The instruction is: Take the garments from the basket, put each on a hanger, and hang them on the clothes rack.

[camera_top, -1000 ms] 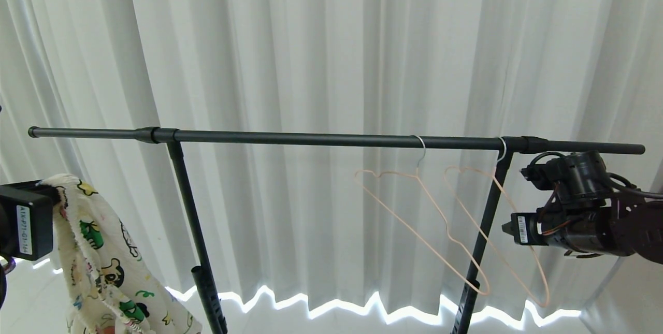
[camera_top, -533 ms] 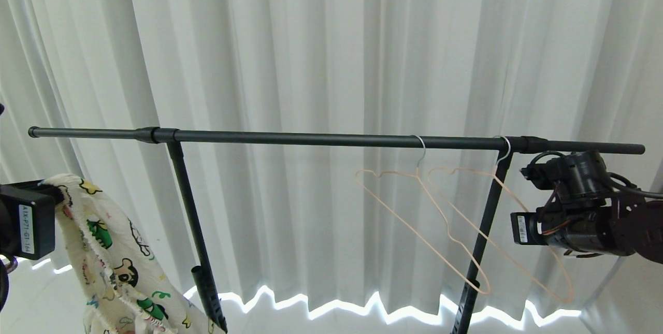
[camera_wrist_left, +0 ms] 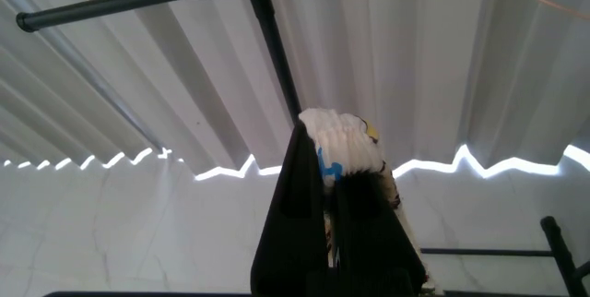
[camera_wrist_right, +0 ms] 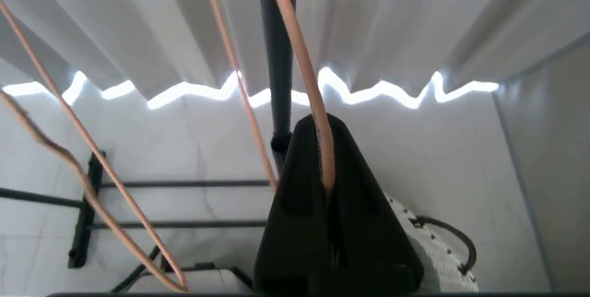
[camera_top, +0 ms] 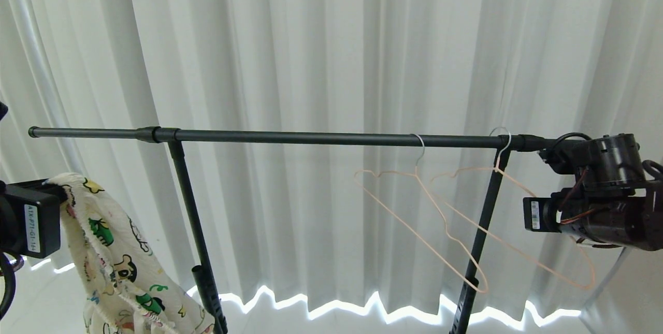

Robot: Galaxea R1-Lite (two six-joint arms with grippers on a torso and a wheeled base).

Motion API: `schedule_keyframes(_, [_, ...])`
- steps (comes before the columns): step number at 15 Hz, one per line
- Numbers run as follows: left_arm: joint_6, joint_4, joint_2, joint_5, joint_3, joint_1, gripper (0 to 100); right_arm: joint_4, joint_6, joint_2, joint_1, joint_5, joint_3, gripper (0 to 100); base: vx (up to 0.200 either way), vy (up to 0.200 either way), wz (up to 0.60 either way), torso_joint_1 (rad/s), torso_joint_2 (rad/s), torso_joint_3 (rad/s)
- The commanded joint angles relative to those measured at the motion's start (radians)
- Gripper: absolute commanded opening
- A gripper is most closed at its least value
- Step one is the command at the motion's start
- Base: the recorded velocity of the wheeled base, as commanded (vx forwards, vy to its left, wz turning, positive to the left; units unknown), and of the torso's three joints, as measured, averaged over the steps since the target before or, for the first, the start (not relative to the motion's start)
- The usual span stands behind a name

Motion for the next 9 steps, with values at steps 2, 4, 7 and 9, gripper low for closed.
schedule_keyframes(2, [0.0,-0.011,-0.001,-0.001,-0.001,-0.001,0,-0.006,0.003,-0.062,0.018,0.0,-0.001,0,0.0,0.0,0.0,0.0,0.0,0.0])
schedule_keyframes(4, [0.0,-0.024,-0.001,-0.001,-0.001,-0.001,0,-0.006,0.003,-0.089,0.038,0.0,-0.001,0,0.0,0.0,0.0,0.0,0.0,0.0])
schedule_keyframes(7, [0.0,-0.037,-0.001,0.001,-0.001,0.001,0,-0.002,-0.002,-0.142,0.064,-0.006,0.005,0,0.0,0.0,0.0,0.0,0.0,0.0])
schedule_keyframes(9, [0.002,-0.044,-0.002,-0.001,-0.001,-0.001,0,0.005,-0.006,-0.19,0.066,-0.008,0.009,0,0.0,0.0,0.0,0.0,0.0,0.0])
